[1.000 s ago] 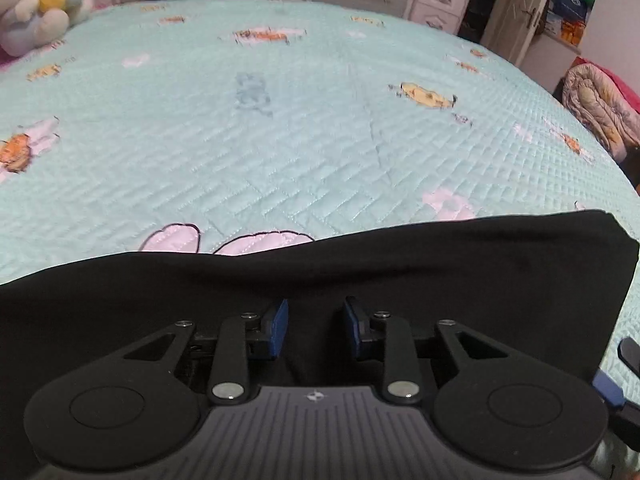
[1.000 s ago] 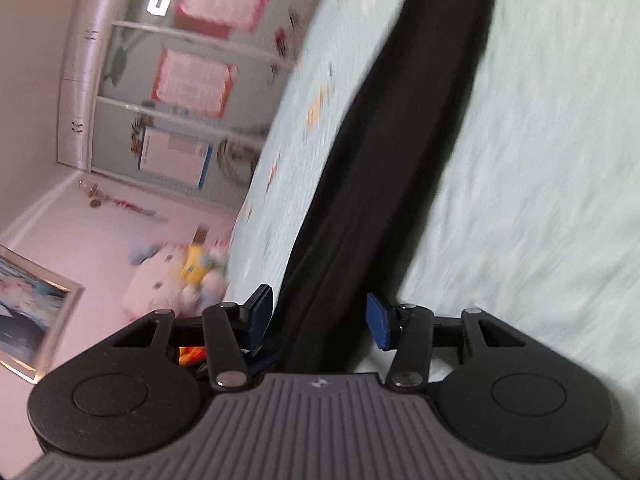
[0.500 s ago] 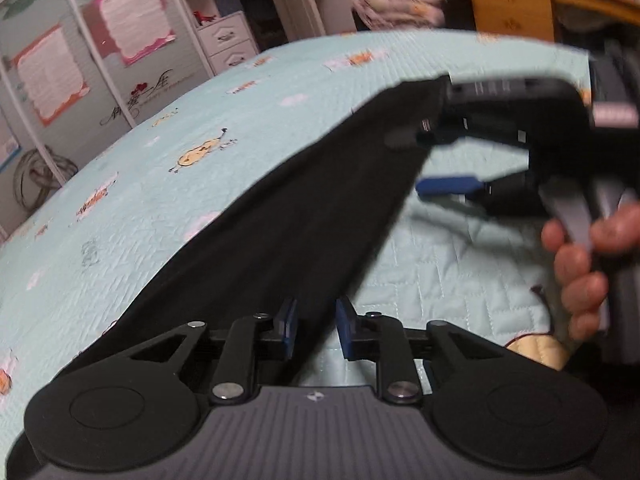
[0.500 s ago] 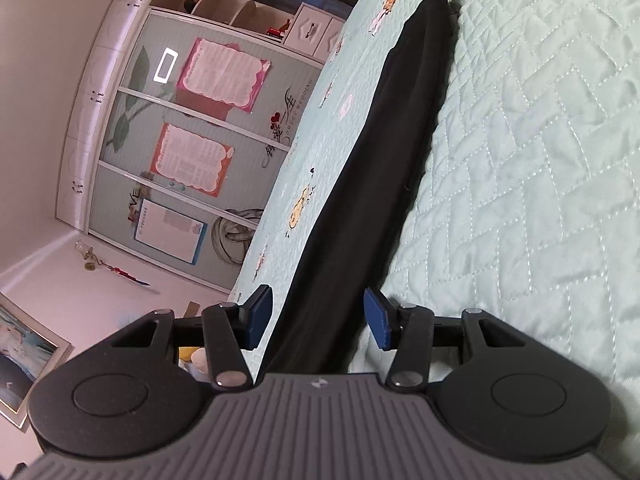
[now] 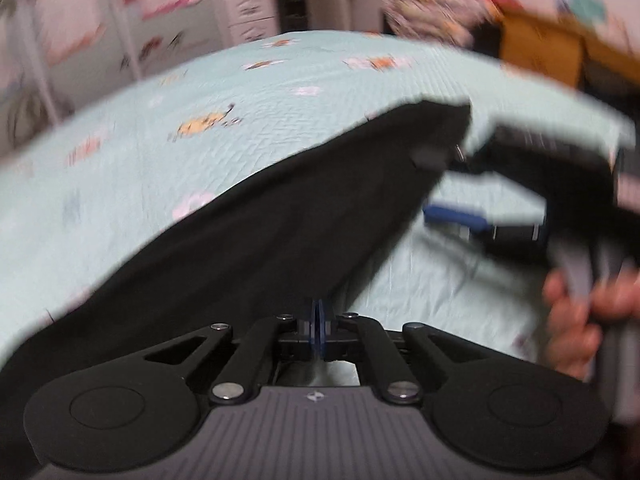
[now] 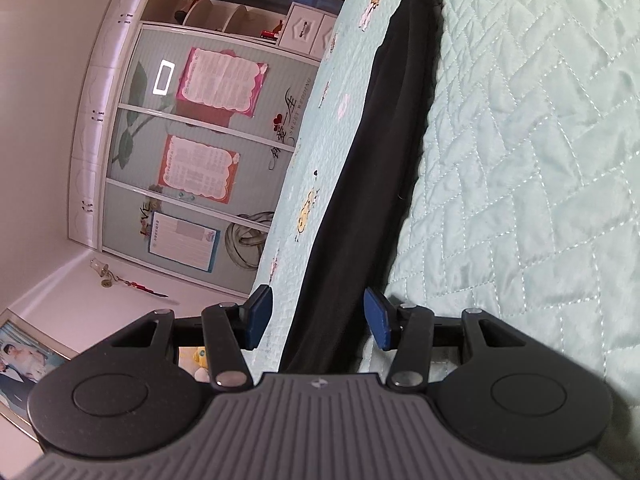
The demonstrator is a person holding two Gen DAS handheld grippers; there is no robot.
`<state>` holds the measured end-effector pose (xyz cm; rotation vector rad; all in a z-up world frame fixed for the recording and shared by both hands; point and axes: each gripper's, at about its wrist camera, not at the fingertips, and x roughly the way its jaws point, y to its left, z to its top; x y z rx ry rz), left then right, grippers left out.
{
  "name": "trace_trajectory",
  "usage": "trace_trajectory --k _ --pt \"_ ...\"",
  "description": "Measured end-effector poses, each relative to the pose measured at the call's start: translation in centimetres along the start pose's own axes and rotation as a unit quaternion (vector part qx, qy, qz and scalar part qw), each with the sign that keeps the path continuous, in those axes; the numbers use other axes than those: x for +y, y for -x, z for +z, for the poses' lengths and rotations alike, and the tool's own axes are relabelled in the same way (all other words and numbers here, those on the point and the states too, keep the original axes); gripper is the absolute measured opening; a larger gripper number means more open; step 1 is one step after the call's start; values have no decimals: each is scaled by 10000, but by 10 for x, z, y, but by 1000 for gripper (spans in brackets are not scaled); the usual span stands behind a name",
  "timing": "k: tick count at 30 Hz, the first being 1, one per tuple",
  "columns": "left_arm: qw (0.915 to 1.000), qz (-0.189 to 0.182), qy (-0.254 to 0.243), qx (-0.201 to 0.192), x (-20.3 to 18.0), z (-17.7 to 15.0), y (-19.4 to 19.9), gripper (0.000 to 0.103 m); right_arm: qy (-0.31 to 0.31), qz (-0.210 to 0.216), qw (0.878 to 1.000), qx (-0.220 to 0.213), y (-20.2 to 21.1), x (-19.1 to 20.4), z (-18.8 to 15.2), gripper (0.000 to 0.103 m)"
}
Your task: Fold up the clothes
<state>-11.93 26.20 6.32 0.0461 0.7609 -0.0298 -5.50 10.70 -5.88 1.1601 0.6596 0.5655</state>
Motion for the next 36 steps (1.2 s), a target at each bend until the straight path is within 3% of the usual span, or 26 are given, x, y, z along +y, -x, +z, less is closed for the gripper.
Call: trace_trajectory --k 3,9,15,16,18,19,20,23,26,30,34,36 --pt "9973 -423 606 -15 12 2 6 0 -39 20 10000 6 3 -3 -1 51" --pt "9975 -469 429 301 -6 -4 -5 0 -95 59 9999 20 5 -5 1 51" --pt "9985 362 -420 0 -22 -13 5 12 -59 55 10000 33 4 -5 0 51" --pt "9970 482 -598 -9 -26 -14 3 18 -31 46 10000 38 4 -5 0 52" --pt "9951 547 -822 57 -30 -17 -3 22 22 28 10000 47 3 -4 0 52" --pt "9961 397 -754 250 -30 -19 -8 6 55 19 10000 53 3 -3 -1 52" --pt "9967 210 -652 434 -28 -21 -13 1 91 12 9999 59 3 -2 -1 53" --pt "9967 -90 -624 510 -30 -25 -11 0 274 40 9995 120 1 4 -3 61" --pt "9979 -388 -151 500 -20 -26 -9 0 442 73 9988 200 -1 11 -6 64" --pt "9984 -402 -72 399 -19 -30 -6 0 991 -199 9946 -245 12 27 -10 65" --pt "9982 -536 235 115 -10 -33 21 8 1366 -357 9865 -826 25 39 -14 66" --pt "9984 -399 404 -55 2 -38 40 8 1574 -113 9852 -677 20 44 -16 66"
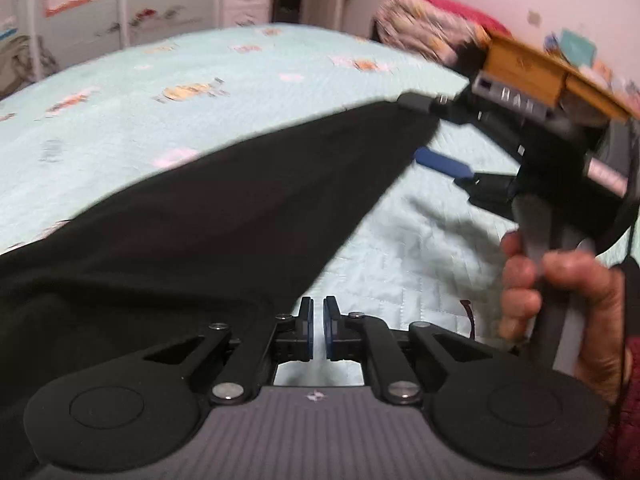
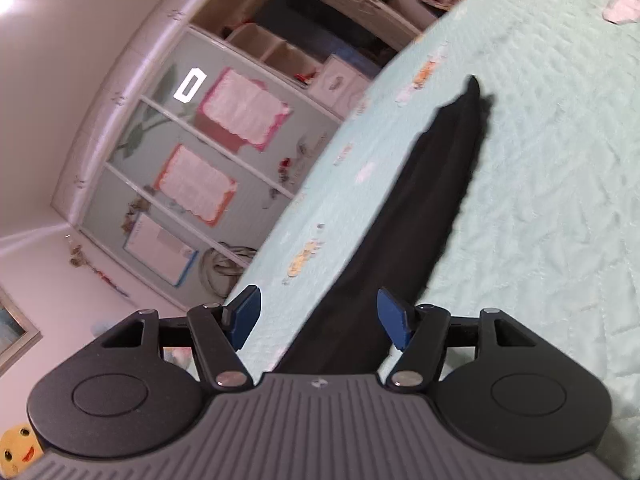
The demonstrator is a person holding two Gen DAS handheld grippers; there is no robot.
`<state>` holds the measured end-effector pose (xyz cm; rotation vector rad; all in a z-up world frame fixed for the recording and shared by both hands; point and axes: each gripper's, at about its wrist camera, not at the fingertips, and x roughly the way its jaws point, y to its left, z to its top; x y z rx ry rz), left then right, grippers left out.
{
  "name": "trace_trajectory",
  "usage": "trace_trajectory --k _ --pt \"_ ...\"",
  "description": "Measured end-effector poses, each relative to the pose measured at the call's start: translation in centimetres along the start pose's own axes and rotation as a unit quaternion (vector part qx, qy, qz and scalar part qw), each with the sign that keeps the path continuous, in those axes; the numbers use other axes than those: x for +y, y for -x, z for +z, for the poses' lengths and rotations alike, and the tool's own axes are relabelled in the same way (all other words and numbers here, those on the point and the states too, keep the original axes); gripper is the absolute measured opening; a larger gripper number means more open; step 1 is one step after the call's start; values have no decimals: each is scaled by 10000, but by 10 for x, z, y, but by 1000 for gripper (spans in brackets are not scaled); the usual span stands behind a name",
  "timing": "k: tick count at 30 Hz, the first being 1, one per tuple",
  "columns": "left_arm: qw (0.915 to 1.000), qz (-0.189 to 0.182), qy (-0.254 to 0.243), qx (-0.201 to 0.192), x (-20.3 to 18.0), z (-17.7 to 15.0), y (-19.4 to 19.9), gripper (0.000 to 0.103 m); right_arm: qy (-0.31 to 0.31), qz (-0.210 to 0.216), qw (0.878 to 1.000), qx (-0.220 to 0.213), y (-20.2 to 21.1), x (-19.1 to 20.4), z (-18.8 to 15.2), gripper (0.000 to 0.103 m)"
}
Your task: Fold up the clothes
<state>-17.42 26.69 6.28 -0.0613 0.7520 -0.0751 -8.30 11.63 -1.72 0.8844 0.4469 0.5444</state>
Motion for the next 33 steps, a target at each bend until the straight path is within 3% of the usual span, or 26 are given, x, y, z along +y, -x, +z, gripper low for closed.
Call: trace_trajectory --k 4,5,8,9,11,15,17,22,25,27,28,30,32,33 --pt "9969 704 296 -195 30 -21 35 19 -71 856 9908 1046 -28 6 -15 65" --pt "9961 815 304 -172 35 -26 37 24 -144 903 9887 1184 -33 5 -16 65" --pt "9933 1107 315 -124 47 -41 42 24 -274 903 9849 1452 -42 -1 -18 63" --pt "9935 1091 290 -159 48 -44 41 25 -317 903 9834 1541 -45 -3 -18 61" --pt "9940 1048 234 -217 51 -51 37 32 -95 951 9813 1673 -48 1 -21 45" --pt "9957 759 477 -238 59 -67 32 29 887 1089 9649 2220 -63 35 -43 39" --pt "9963 670 427 -339 59 -73 35 29 1388 1177 9471 2643 -73 60 -55 39" --pt "9934 208 937 -627 71 -92 37 29 2475 1474 8945 3418 -112 124 -70 44" --pt "9930 90 928 -726 70 -97 36 29 2695 1541 8428 4396 -167 133 -91 46" --pt "9924 2 950 -787 72 -100 36 29 2908 1302 8135 4865 -205 123 -107 34" --pt "9914 -76 1010 -822 75 -102 37 29 2643 1167 8266 4829 -223 112 -101 0" --pt "9881 -282 1228 -878 83 -105 37 30 1820 881 8686 4524 -258 87 -80 0" --pt "9836 -490 1472 -924 89 -108 37 31 1618 737 8949 4094 -264 81 -64 6" --pt "9813 -578 1574 -944 92 -109 37 31 1608 759 8979 4027 -261 82 -62 7"
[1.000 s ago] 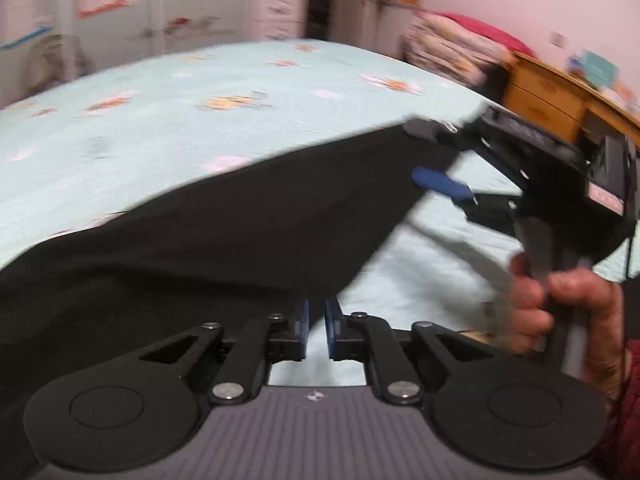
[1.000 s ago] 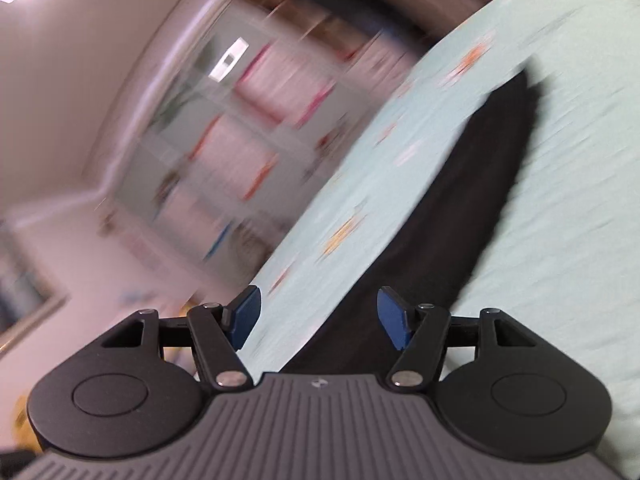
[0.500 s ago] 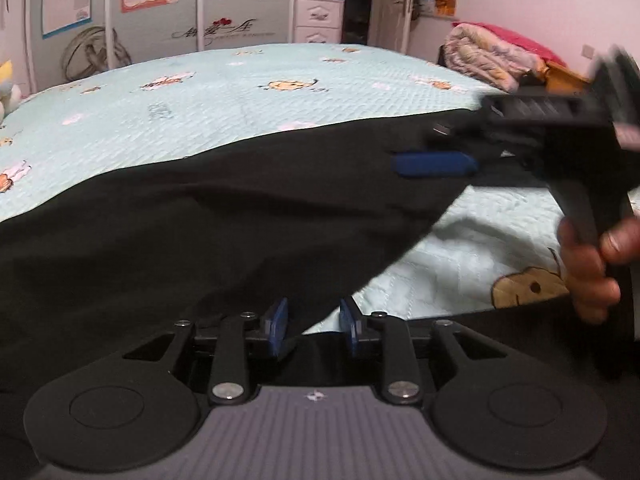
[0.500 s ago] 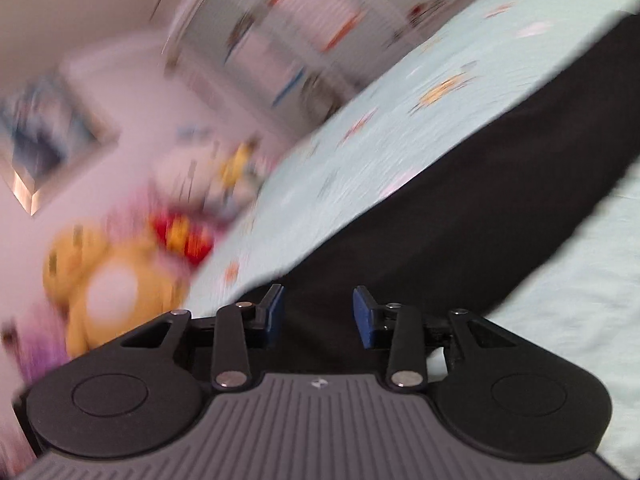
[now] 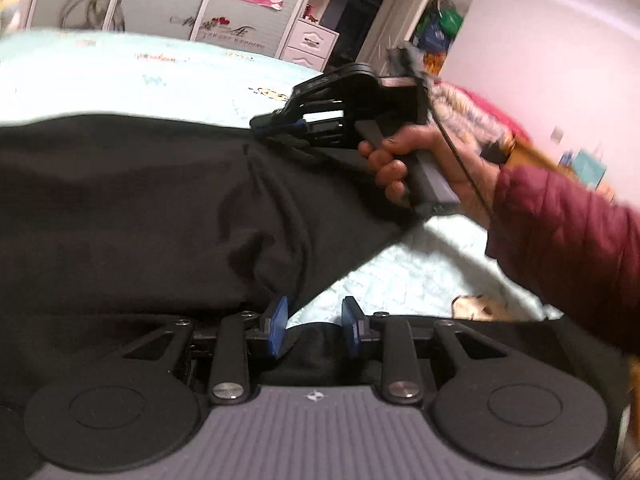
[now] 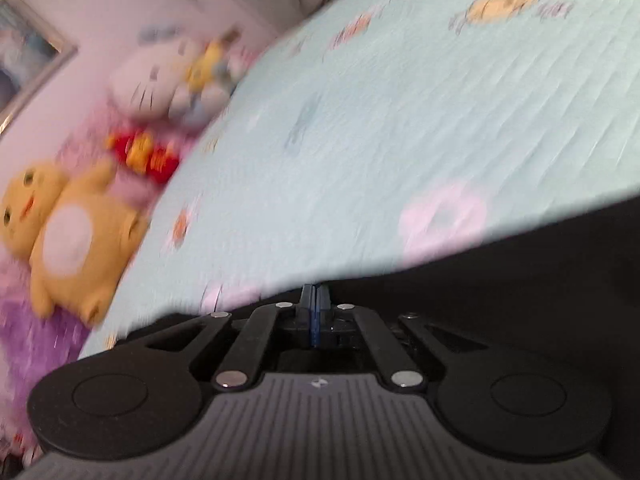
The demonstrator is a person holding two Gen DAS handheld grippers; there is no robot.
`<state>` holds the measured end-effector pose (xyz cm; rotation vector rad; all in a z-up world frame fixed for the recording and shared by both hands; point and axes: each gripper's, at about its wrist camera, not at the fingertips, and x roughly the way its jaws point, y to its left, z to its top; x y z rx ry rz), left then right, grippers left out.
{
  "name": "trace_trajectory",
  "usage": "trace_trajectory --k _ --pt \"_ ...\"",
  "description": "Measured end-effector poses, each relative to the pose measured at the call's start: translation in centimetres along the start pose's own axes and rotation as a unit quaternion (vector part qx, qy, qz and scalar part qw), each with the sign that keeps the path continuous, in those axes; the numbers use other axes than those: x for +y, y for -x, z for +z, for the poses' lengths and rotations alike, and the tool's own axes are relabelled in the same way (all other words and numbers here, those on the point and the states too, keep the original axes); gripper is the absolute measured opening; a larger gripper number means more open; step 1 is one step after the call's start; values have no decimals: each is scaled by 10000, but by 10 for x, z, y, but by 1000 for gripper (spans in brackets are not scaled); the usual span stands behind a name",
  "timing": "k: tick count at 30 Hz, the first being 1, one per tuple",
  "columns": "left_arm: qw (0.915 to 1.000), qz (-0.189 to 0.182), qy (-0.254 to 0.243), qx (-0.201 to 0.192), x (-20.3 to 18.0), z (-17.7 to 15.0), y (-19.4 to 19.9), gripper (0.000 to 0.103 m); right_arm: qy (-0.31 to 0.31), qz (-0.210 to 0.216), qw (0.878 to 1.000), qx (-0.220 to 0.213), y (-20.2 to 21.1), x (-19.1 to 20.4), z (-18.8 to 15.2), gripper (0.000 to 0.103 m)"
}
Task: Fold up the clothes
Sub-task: 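Fold the lifted edge over the sweatshirt and open both grippers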
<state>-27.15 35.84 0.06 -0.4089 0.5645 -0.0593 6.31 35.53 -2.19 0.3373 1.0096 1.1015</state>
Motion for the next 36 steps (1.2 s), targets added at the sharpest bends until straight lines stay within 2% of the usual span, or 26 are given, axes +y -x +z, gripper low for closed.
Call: trace_trajectory --k 3,4,5,6,7,11,13,16,17,19,20,22,24,25,26,29,30,32,34,36 --pt "9999 -98 112 -31 2 -1 -2 31 479 314 9976 378 5 24 -21 8" --pt "9999 -89 84 -40 1 -2 -2 31 733 338 9952 546 4 32 -27 13" --pt "9999 -77 56 -45 -1 -2 -2 31 970 220 9928 663 1 36 -30 17" --pt "10000 -64 32 -43 -2 -2 -3 31 1195 59 9899 762 -2 39 -32 14" --pt "10000 -54 18 -40 -3 -2 -3 32 1192 -110 9904 690 -5 34 -27 0" --pt "10000 4 -23 -36 -7 0 -3 33 604 -739 9953 -174 -3 12 0 2" --pt "10000 29 -24 -31 -9 2 -1 33 556 -631 9959 -343 3 18 -4 8" --pt "9993 -188 331 -26 -7 13 13 31 833 -28 9965 34 9 38 -23 12" --pt "9985 -272 479 -61 -6 18 21 31 887 -5 9960 50 14 39 -28 13" --pt "9972 -273 629 -308 -1 36 39 31 782 -99 9967 -178 32 31 -31 18" --pt "9964 -232 668 -476 2 47 48 31 575 -145 9973 -436 46 20 -28 25" --pt "9950 119 644 -760 12 69 62 34 158 -237 9951 -951 74 -1 -23 36" --pt "9931 662 488 -838 28 91 61 34 -249 -493 9866 -1533 115 -34 -19 40" --pt "9924 876 398 -769 37 100 54 34 -452 -646 9807 -1788 139 -53 -17 42" --pt "9911 1089 308 -700 47 110 47 34 -653 -797 9735 -2041 163 -72 -16 49" --pt "9820 1821 3 -491 72 128 17 33 -776 -1419 9606 -2261 207 -117 -11 52" --pt "9781 2030 -115 -452 77 132 7 33 -686 -1496 9609 -2226 217 -126 -8 52" --pt "9735 2216 -331 -466 82 136 -8 33 -69 -1594 9675 -1961 217 -123 2 52" --pt "9714 2290 -480 -416 81 136 -21 37 910 -1687 9696 -1523 188 -102 12 52" --pt "9697 2313 -695 -379 78 130 -29 40 1896 -1772 9605 -1000 157 -80 20 52"
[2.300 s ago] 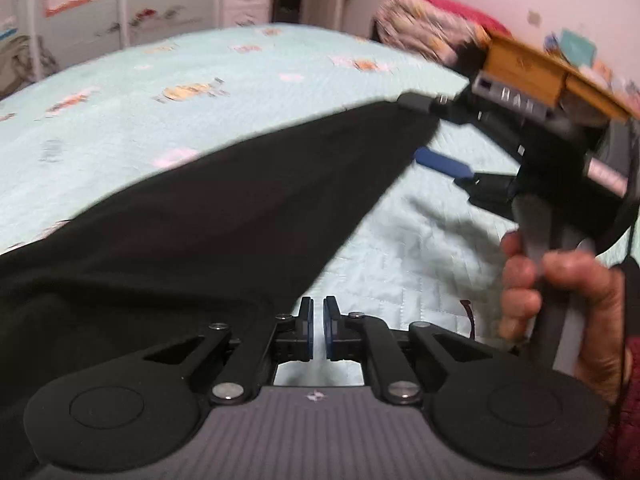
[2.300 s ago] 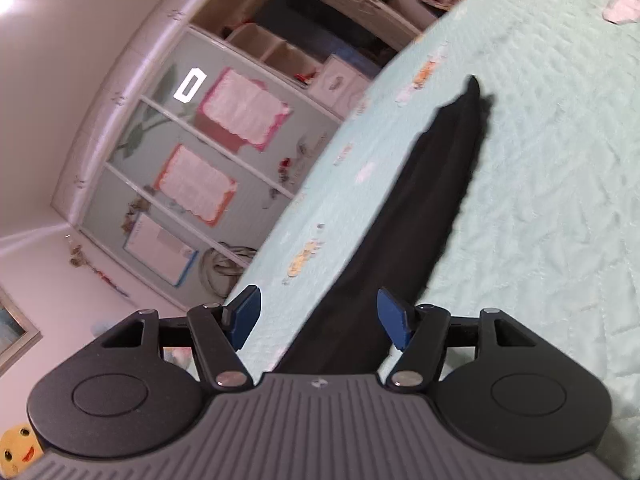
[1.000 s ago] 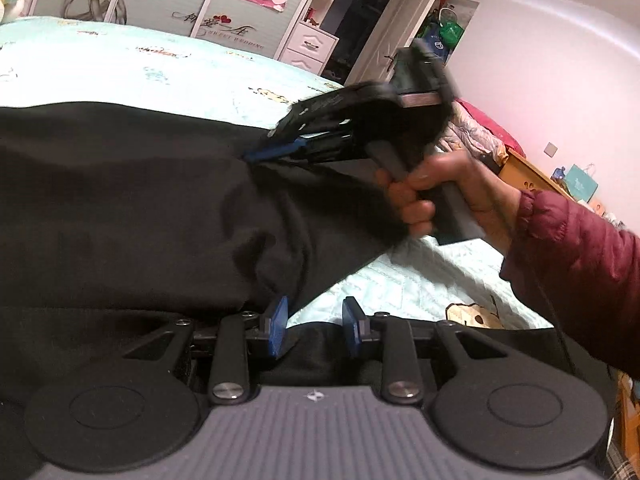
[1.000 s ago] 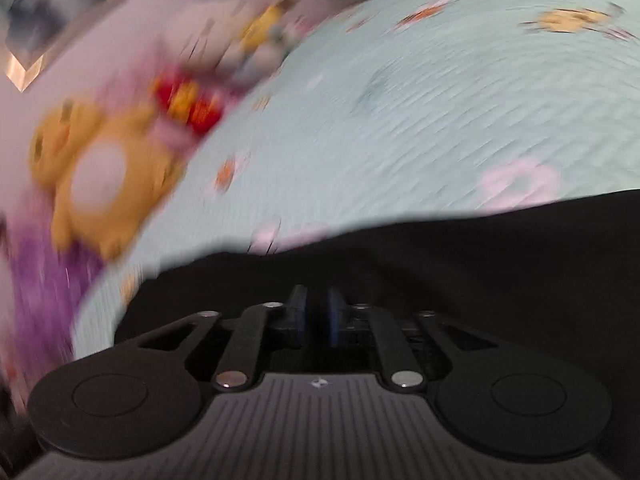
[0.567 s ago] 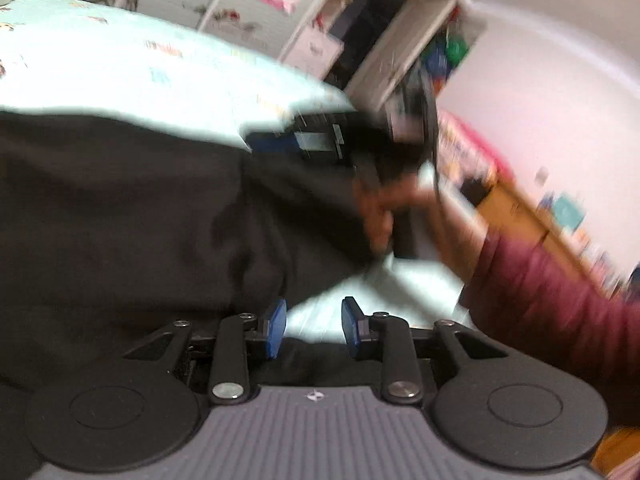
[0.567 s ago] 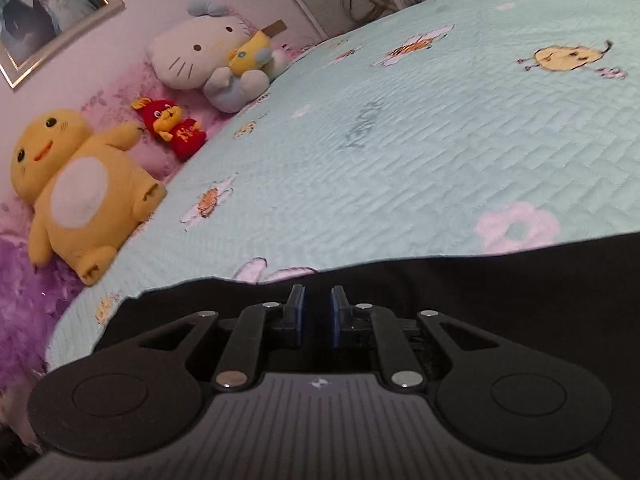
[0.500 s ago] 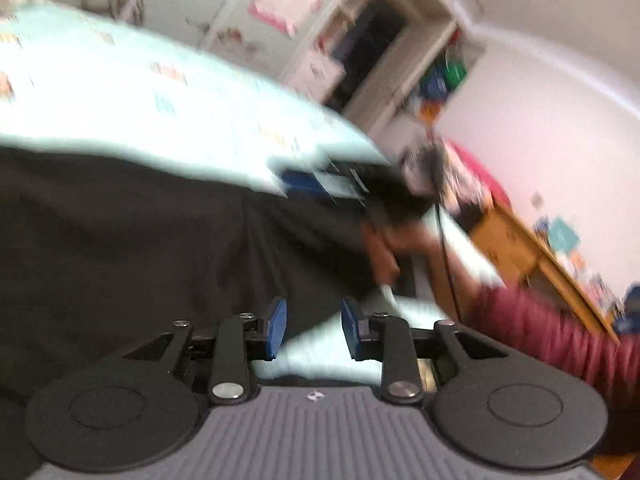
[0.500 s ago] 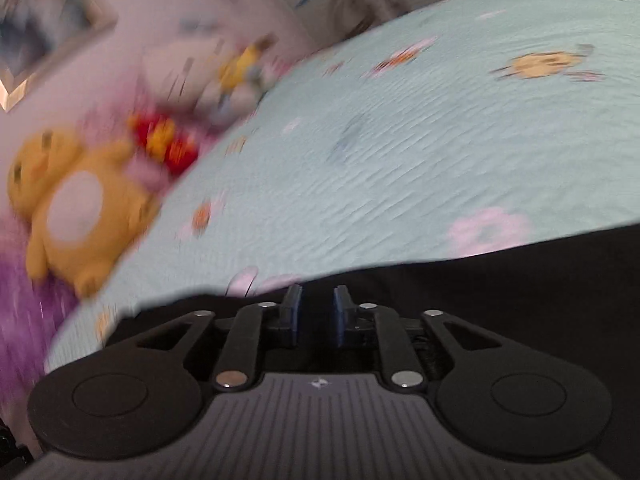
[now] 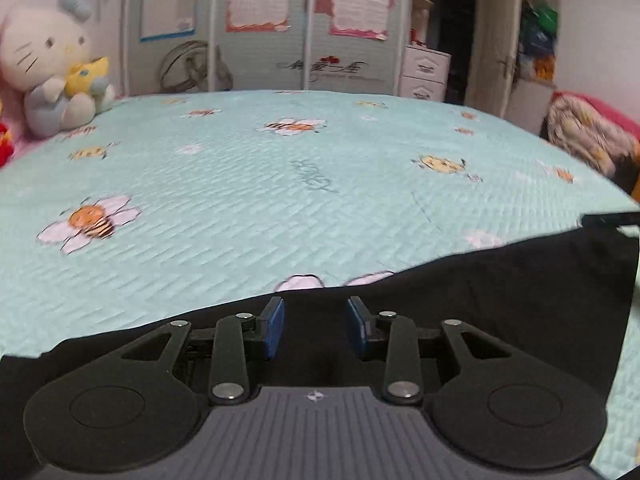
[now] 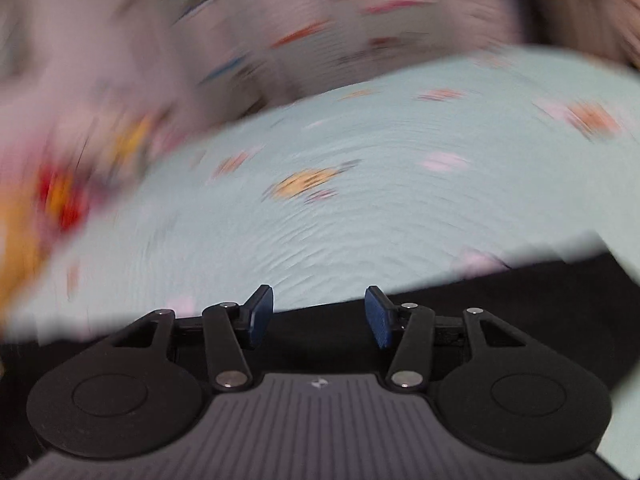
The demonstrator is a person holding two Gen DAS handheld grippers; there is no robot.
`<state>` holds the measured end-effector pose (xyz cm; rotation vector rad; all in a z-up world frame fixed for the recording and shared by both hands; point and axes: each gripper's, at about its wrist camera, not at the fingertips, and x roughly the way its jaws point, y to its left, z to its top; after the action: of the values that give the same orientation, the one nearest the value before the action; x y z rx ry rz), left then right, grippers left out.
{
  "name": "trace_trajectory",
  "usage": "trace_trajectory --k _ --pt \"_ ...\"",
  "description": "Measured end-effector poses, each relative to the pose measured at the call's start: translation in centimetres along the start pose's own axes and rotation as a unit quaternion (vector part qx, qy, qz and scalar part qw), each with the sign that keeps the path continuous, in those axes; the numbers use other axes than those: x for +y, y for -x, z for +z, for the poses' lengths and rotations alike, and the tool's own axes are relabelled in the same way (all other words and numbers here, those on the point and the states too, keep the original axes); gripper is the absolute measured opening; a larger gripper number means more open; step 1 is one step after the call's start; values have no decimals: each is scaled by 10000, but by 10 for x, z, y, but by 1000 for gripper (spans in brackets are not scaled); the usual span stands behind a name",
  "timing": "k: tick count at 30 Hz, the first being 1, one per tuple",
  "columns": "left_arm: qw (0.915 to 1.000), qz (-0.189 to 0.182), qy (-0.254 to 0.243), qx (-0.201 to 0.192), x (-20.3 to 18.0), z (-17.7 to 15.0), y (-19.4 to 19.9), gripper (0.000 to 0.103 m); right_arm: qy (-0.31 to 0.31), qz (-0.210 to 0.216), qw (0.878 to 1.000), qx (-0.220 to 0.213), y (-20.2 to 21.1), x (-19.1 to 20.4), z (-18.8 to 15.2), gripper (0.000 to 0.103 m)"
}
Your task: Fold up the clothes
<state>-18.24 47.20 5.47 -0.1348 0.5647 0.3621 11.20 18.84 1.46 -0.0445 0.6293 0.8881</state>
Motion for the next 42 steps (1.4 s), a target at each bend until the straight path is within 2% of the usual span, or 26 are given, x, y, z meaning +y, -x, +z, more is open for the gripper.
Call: trace_trajectory --k 2,4,6,7,8,9,11,12,15,16,20,24,25,26,28,29,31,33,34,36,37,40,42 --pt "9998 103 -165 95 -4 -8 -6 42 808 -108 9963 264 -16 22 8 52" --pt "9997 139 -47 207 -2 -18 -13 48 762 -304 9966 115 -10 22 15 52" --pt "9995 98 168 247 3 -30 -18 51 -212 -219 9986 -423 15 -6 18 53" --pt "9996 81 216 178 5 -32 -18 52 -849 -291 9931 -751 32 -27 13 57" --pt "9995 69 269 130 6 -34 -17 53 -1464 -477 9819 -1105 49 -49 7 66" --pt "9994 72 327 129 7 -34 -16 53 -1906 -728 9700 -1322 64 -70 -3 69" --pt "9990 89 416 155 6 -31 -14 54 -2654 -1254 9418 -1638 91 -113 -23 69" --pt "9988 96 453 170 5 -30 -14 54 -2780 -1407 9372 -1566 93 -128 -28 69" --pt "9981 134 566 194 3 -28 -16 56 -2878 -1742 9354 -1090 90 -166 -37 70" --pt "9979 151 595 197 2 -28 -17 56 -2899 -1716 9368 -943 86 -175 -37 70" --pt "9979 226 575 187 1 -29 -18 57 -2729 -1016 9556 -450 54 -186 -24 70" --pt "9974 350 602 203 -1 -23 -13 57 -2220 -816 9716 -101 43 -179 -13 70" --pt "9973 386 618 113 0 -20 -9 57 -2136 -739 9741 -42 43 -177 -12 62" --pt "9970 433 642 4 1 -17 -5 57 -2044 -651 9767 42 42 -174 -12 42" --pt "9955 516 772 -165 8 -12 -1 57 -1801 -564 9819 182 42 -166 -11 27" --pt "9946 546 850 -217 13 -10 -1 57 -1632 -588 9846 209 43 -159 -12 16" --pt "9938 627 905 -158 20 -12 -6 54 -1303 -749 9885 152 46 -144 -10 13" --pt "9934 901 713 -13 24 -23 -15 44 -802 -1150 9901 11 43 -130 -5 11" --pt "9927 1005 667 25 26 -29 -18 35 -567 -1573 9859 -6 41 -128 -5 10" --pt "9912 1020 847 -37 34 -36 -17 34 -905 -2035 9749 61 35 -147 -8 8" --pt "9902 1063 902 -47 36 -36 -16 29 -1118 -2045 9725 33 34 -153 -11 8" --pt "9888 1104 1002 -51 41 -34 -14 28 -1176 -2129 9700 -58 34 -152 -12 10" --pt "9900 1029 969 -20 40 -33 -14 34 -1421 -1995 9695 -86 37 -154 -11 14"
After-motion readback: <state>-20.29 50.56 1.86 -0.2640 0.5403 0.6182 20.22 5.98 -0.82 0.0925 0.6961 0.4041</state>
